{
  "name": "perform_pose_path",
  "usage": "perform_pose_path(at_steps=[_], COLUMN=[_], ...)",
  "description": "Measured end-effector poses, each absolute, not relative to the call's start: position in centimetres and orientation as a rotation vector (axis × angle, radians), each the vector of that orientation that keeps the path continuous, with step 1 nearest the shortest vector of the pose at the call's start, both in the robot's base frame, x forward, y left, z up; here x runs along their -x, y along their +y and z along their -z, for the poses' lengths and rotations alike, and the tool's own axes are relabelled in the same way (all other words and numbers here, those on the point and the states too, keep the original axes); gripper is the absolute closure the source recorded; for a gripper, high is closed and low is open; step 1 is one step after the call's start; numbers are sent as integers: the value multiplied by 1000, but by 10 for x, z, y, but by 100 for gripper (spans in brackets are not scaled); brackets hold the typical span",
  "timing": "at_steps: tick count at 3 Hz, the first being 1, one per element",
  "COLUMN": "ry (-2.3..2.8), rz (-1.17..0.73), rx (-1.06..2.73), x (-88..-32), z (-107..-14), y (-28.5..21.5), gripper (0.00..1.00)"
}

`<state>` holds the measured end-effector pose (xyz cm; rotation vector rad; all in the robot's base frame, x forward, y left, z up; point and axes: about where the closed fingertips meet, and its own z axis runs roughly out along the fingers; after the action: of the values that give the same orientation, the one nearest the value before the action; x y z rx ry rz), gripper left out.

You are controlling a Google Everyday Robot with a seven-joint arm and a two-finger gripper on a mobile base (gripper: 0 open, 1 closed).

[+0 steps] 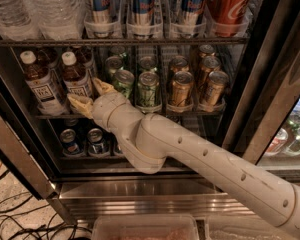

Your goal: Pick blue plastic bottle from middle shelf of fridge

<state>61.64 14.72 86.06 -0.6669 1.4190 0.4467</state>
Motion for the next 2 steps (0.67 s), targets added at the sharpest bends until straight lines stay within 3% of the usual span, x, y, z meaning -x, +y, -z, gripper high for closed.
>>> perform_pose_path(at_steps=[2], ry=[1432], rz=[-455], rx=[685], x=[-621], z=[-856], y=[153], gripper=[38])
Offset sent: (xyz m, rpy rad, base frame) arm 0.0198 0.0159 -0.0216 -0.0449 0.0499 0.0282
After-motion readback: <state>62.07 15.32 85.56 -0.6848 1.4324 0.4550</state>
